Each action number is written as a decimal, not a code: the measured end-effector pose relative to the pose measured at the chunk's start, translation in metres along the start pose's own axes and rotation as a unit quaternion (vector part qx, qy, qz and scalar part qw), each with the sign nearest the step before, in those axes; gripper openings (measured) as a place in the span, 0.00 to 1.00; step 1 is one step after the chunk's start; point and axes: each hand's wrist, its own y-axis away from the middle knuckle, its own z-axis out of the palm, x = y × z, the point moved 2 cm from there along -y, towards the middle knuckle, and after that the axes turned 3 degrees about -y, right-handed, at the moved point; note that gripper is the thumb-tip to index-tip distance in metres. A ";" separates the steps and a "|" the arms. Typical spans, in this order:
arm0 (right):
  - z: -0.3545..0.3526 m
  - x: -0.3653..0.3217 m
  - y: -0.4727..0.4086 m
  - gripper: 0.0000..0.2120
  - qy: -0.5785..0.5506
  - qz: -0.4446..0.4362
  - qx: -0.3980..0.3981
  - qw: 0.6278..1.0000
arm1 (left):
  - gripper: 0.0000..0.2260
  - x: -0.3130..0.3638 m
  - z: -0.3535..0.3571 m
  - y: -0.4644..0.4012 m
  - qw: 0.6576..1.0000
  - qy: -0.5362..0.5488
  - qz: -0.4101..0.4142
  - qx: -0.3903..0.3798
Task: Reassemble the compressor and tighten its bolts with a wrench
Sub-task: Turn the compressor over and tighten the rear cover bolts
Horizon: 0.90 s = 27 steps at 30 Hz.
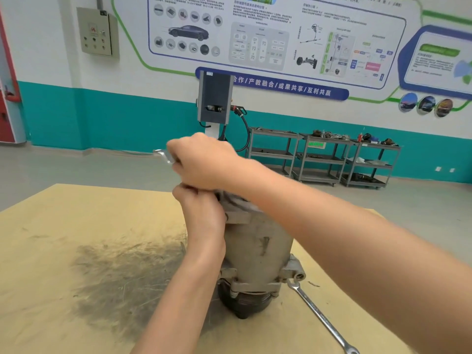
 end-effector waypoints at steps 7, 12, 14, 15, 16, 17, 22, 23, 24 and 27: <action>-0.004 0.121 0.017 0.10 -0.161 0.283 -0.090 0.941 | 0.10 -0.004 0.001 -0.004 1.000 0.002 -0.017 -0.003; -0.004 0.176 0.082 0.10 -0.333 0.418 -0.026 0.845 | 0.11 -0.004 0.003 -0.004 1.000 -0.011 -0.010 0.001; 0.000 0.179 0.112 0.09 -0.338 0.378 0.084 0.858 | 0.11 -0.004 0.003 -0.004 1.000 -0.017 -0.009 0.003; 0.001 0.177 0.127 0.11 -0.320 0.341 0.138 0.873 | 0.11 -0.003 0.002 -0.004 1.000 -0.014 -0.009 0.002; 0.000 0.173 0.142 0.14 -0.288 0.305 0.186 0.889 | 0.11 -0.003 0.002 -0.003 1.000 -0.013 -0.007 -0.001; -0.003 0.167 0.158 0.17 -0.246 0.270 0.232 0.902 | 0.11 -0.002 0.002 -0.003 1.000 -0.010 -0.007 0.000; -0.033 0.108 0.210 0.21 -0.031 0.087 0.384 0.919 | 0.13 -0.003 0.001 -0.004 1.000 -0.014 -0.013 0.002; -0.037 0.093 0.217 0.22 0.004 0.049 0.400 0.915 | 0.13 -0.003 0.001 -0.004 1.000 -0.016 -0.013 0.002; -0.040 0.079 0.223 0.24 0.032 0.012 0.411 0.911 | 0.13 -0.003 0.001 -0.004 1.000 -0.018 -0.013 0.001; -0.048 0.037 0.219 0.29 0.059 -0.088 0.409 0.906 | 0.13 -0.004 0.001 -0.004 1.000 -0.021 -0.018 0.001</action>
